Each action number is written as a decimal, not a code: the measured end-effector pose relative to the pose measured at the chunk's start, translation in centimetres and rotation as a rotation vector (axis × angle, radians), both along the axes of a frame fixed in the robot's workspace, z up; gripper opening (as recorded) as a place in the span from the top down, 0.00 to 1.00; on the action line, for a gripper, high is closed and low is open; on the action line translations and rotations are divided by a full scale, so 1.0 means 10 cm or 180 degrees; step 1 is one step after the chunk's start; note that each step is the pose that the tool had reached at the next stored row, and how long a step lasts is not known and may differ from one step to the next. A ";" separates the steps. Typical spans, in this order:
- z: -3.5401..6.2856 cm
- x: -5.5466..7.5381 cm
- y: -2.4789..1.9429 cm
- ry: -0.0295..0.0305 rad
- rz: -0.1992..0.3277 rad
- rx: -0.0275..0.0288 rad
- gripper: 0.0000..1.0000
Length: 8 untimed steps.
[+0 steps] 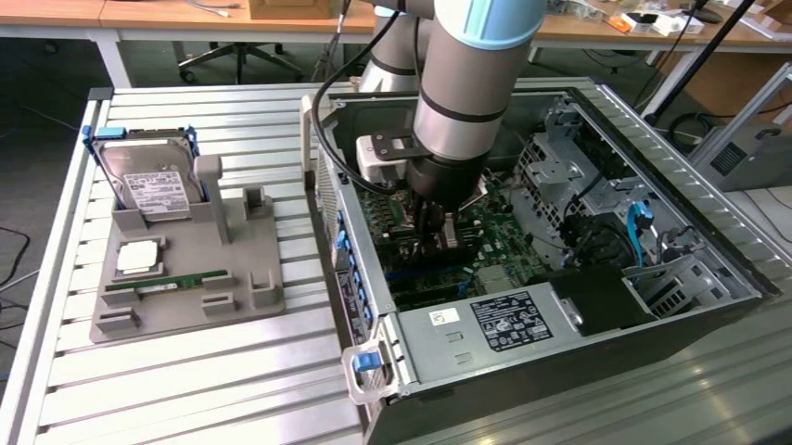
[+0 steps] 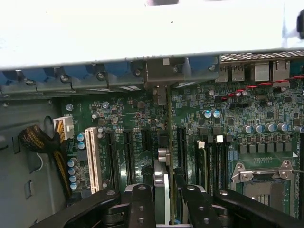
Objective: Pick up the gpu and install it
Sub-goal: 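Insert the gpu into the slot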
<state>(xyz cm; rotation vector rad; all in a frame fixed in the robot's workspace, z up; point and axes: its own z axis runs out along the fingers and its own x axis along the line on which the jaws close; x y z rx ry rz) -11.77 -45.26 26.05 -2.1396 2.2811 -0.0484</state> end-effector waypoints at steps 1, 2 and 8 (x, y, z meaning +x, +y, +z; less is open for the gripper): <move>0.000 0.00 0.000 0.0000 0.0000 0.0000 0.73; -0.001 0.00 0.000 0.0000 0.0000 -0.0001 0.73; -0.011 0.00 0.000 0.0001 0.0003 -0.0001 0.73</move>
